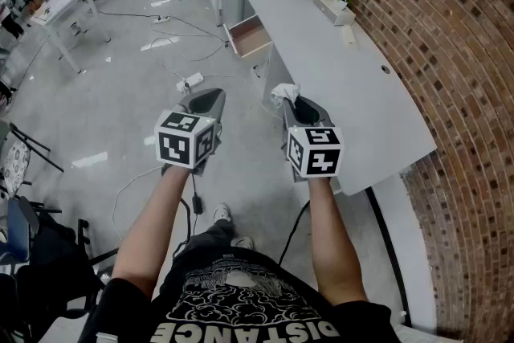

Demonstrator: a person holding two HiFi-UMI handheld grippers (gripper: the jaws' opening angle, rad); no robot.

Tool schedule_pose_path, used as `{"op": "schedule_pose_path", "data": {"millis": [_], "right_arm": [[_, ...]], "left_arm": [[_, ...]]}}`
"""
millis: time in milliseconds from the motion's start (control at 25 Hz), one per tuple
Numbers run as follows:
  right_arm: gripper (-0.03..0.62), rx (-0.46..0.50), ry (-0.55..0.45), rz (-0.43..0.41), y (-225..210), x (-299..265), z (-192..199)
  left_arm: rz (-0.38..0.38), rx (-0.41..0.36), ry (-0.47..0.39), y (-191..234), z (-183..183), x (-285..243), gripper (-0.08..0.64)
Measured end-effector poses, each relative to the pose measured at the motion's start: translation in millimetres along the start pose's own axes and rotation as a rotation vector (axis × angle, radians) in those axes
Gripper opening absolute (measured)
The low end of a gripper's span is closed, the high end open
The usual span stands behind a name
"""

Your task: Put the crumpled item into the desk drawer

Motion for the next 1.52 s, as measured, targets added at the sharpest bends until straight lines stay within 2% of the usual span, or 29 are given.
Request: {"op": "schedule_pose_path", "data": {"millis": [440, 840, 1080, 1520], "right_arm": [[0.074, -0.02, 0.021, 0.02, -6.0, -53.7, -10.9], [0.075, -0.025, 0.063, 0.01, -7.0, -146.6, -44.2], [0.075, -0.017, 0.083, 0.019, 7.4, -197.3, -65.8], [0.075, -0.023, 0.103, 0.063, 23.3, -244.1, -87.9]], "left_arm": [[0.027, 0.008, 0.018, 44.7, -3.3, -39.1, -0.002], [0.044, 0.031, 0.036, 123.6, -27.7, -95.8, -0.002], [0.052, 0.042, 0.039, 179.5, -40.1, -114.5, -0.002], [0.101, 0.035, 0.043, 236.4, -52.1, -136.2, -0.002]]}}
Point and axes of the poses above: the fingertips, and each gripper's own axes: x backward along the fingers, y to its left, z out of its underside, the point moved 4 cm from there along x, backward along the fingers, and after that the axes turned 9 degrees about y, right-handed, at the moved point
